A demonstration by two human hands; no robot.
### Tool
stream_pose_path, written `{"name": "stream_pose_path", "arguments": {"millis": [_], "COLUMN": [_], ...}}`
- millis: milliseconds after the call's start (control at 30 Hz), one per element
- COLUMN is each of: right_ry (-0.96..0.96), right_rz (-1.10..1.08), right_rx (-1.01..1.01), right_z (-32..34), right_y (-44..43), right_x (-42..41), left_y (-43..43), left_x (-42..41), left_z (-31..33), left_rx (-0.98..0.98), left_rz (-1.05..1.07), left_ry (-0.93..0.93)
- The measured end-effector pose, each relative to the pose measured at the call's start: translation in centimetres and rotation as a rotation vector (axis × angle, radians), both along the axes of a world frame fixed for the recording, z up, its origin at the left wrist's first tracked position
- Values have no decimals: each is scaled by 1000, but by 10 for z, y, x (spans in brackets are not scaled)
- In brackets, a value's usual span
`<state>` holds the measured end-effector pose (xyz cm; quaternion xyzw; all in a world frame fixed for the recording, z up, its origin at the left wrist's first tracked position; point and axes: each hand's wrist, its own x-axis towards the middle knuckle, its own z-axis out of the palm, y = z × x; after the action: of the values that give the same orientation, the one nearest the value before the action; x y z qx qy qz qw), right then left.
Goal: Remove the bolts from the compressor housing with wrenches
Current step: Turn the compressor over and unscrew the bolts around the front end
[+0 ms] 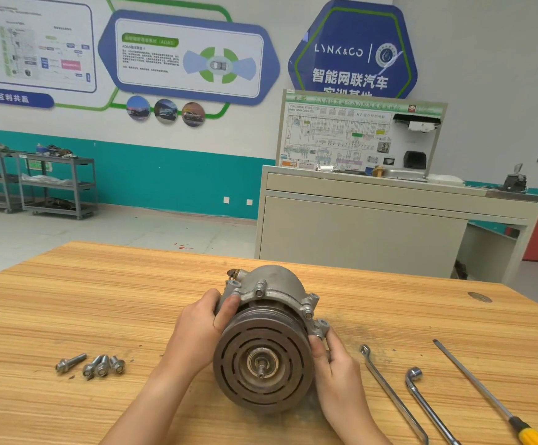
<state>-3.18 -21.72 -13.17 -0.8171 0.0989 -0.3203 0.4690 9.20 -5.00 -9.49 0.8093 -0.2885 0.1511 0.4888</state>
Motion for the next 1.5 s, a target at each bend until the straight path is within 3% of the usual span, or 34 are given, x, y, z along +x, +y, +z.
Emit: {"name": "stream_pose_path", "arguments": {"millis": [500,900,1067,1300,1400,1500], "right_ry": [-152,-115,4,23,29,14], "right_rz": [-171,-237,-170,-199,-215,-230], "right_rx": [77,204,400,494,512,556], "right_z": [38,65,60,63,64,64], "right_y": [9,19,15,15,18,23], "right_x": [-20,-32,-30,-30,-31,-32], "left_y": [-3,-2,0,4,9,10], "left_x": [-25,-14,-17,-24,-34,-51], "left_z": [58,87,89,80,70,50], "left_rx": [320,495,634,422,280,8], "left_rz": [-62,-272,-272,-226,-11,-79], "left_ry": [146,570,743,716,503,294]}}
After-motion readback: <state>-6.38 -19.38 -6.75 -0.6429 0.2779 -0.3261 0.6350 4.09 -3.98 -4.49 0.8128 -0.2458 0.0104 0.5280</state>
